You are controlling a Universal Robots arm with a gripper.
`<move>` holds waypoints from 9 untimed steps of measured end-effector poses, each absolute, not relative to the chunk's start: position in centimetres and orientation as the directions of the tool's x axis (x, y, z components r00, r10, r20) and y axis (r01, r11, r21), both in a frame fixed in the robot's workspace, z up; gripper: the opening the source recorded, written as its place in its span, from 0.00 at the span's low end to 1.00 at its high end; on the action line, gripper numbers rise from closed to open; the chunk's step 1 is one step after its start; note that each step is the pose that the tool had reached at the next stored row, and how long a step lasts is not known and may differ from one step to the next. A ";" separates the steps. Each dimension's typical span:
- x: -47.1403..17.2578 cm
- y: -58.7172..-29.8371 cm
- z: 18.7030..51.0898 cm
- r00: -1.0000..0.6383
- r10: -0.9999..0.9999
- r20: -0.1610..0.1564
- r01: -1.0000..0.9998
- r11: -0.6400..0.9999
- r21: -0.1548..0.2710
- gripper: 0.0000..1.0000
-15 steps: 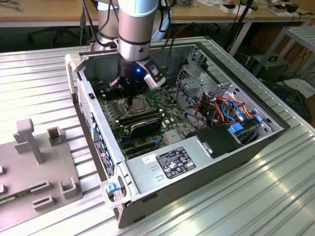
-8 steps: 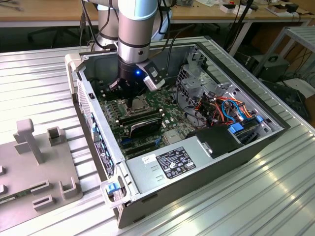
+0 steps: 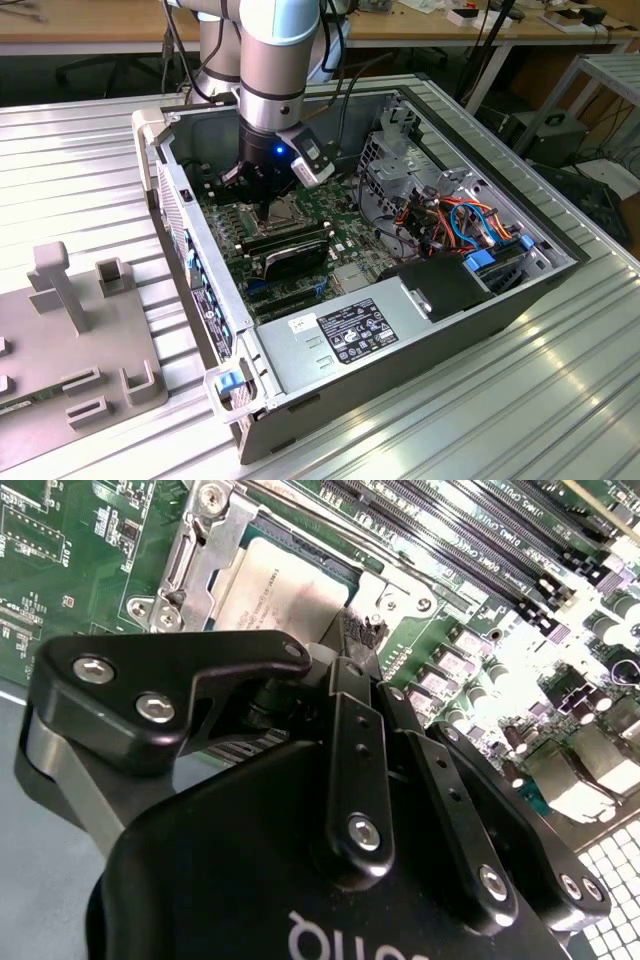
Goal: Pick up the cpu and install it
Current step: 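Close the cpu cover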
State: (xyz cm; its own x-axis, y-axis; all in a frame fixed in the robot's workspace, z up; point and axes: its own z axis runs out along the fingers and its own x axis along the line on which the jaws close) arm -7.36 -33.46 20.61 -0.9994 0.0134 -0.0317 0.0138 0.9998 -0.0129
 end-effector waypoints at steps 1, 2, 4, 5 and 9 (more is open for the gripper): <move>-7.4 -33.5 20.6 -0.999 0.013 -0.032 0.014 1.000 -0.013 0.11; -7.4 -33.5 20.6 -0.999 0.013 -0.032 0.014 1.000 -0.013 0.11; -7.4 -33.5 20.5 -0.999 0.013 -0.032 0.014 1.000 -0.013 0.11; -7.4 -33.5 20.5 -0.999 0.013 -0.031 0.014 1.000 -0.013 0.11; -7.4 -33.5 20.1 -0.999 0.013 -0.031 0.014 1.000 -0.013 0.11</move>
State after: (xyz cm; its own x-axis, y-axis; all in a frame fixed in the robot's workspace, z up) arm -7.37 -33.48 20.08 -0.9994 0.0134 -0.0314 0.0138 0.9998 -0.0134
